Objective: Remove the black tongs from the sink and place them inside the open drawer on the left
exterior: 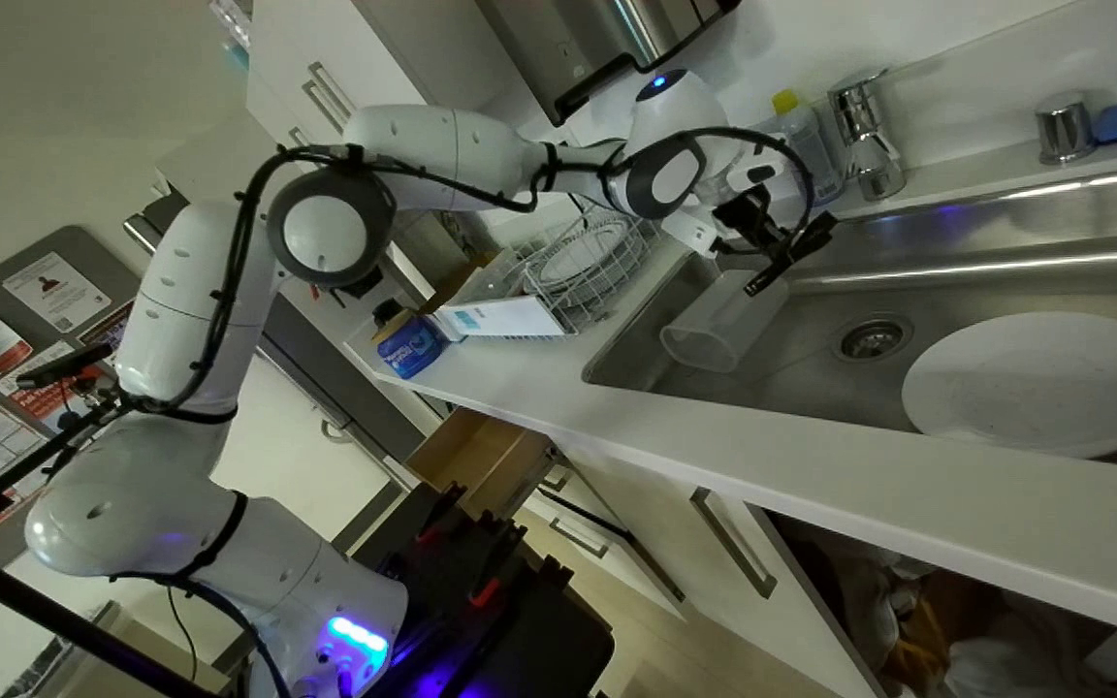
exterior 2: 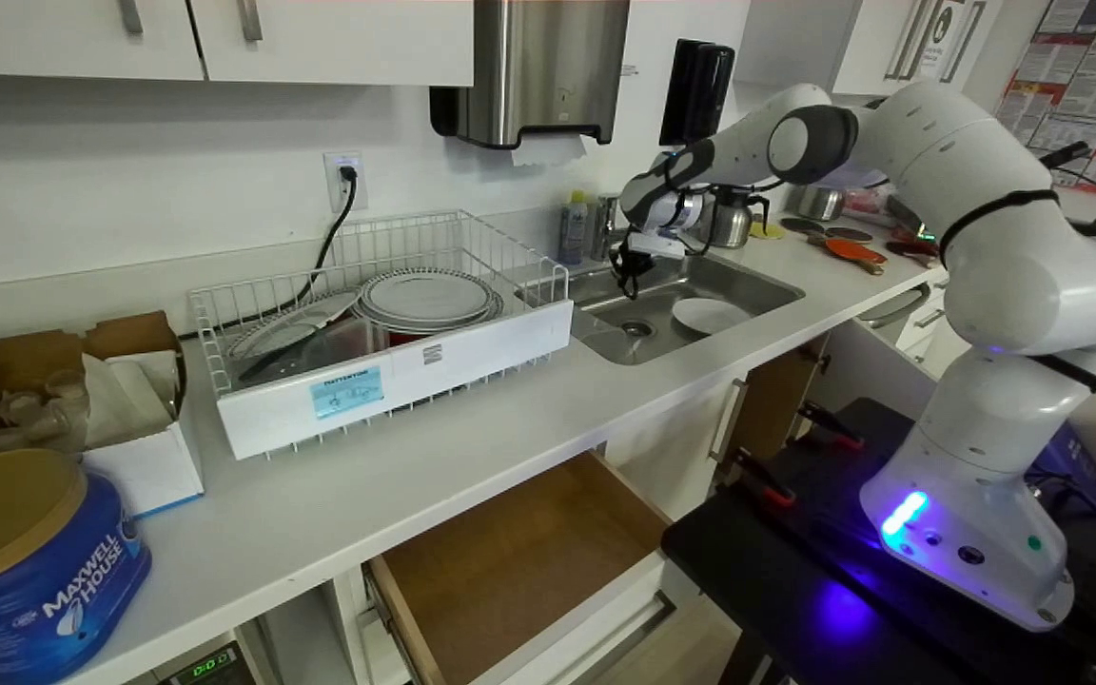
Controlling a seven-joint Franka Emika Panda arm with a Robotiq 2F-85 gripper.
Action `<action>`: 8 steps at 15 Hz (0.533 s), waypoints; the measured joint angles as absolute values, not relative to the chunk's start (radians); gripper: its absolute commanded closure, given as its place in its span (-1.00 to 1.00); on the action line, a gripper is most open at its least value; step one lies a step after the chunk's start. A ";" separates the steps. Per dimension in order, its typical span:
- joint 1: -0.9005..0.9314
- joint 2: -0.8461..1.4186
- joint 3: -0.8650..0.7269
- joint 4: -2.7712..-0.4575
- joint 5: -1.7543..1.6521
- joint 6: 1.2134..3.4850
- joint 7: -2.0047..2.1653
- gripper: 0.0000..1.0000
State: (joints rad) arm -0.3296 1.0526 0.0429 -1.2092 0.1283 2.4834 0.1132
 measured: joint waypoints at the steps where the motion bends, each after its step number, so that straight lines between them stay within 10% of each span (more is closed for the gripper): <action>1: -0.336 1.009 0.049 -1.249 0.137 2.473 0.078 0.99; 8: -0.357 0.678 0.058 -1.537 0.183 2.302 -0.164 0.99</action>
